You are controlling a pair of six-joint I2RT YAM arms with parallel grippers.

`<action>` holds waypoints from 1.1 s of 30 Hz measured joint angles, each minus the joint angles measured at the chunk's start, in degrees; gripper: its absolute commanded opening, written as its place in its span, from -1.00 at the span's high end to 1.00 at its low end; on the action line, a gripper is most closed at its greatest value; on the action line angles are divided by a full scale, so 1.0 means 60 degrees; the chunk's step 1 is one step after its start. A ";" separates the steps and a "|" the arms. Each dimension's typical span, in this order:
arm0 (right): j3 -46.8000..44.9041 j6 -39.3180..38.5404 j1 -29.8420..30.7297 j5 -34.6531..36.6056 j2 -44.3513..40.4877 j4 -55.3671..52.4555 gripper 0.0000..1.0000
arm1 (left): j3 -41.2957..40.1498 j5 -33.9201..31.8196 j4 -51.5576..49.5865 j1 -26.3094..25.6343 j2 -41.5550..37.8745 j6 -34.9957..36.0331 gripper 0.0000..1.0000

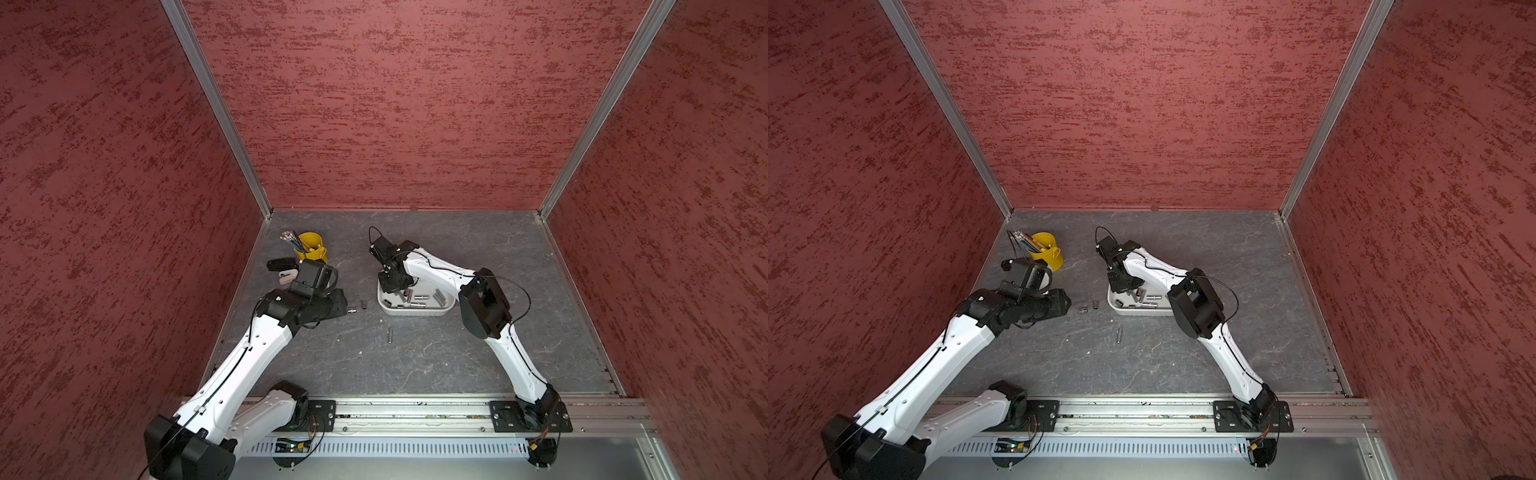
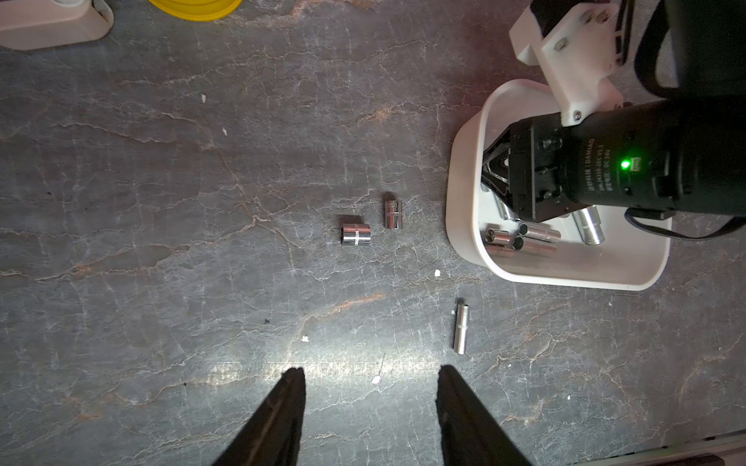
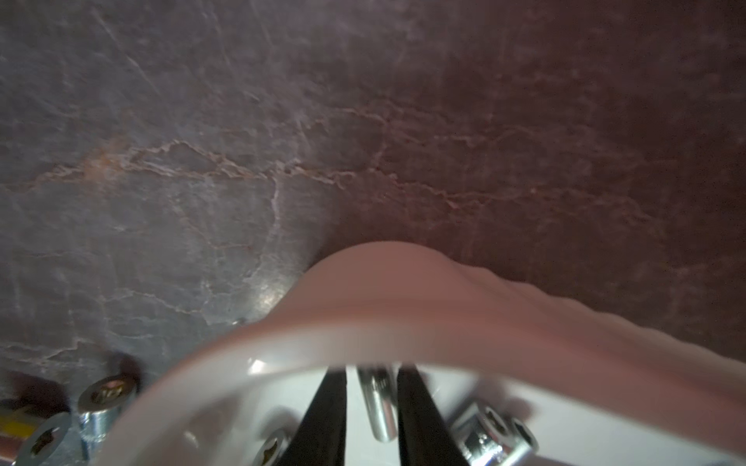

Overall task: Take out the socket from the storage box
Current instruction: Pick up the socket head from the storage box.

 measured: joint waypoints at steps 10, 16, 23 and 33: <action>0.0066 0.0215 0.0000 0.0011 0.0087 0.0015 0.78 | 0.0000 -0.0193 -0.0007 0.0000 0.0000 -0.0007 -0.11; -0.0168 0.0517 -0.0015 -0.0164 -0.0255 0.0011 0.80 | 0.0000 -0.0197 -0.0007 0.0000 0.0000 -0.0004 -0.11; -0.0681 0.1100 -0.0091 -0.0517 -0.1836 -0.0025 0.81 | 0.0000 -0.0197 -0.0007 0.0000 0.0000 -0.0004 -0.10; -0.2492 0.1996 -0.0222 -0.1526 -0.4630 0.0255 0.84 | 0.0000 -0.0153 -0.0004 -0.0007 0.0029 -0.0004 -0.11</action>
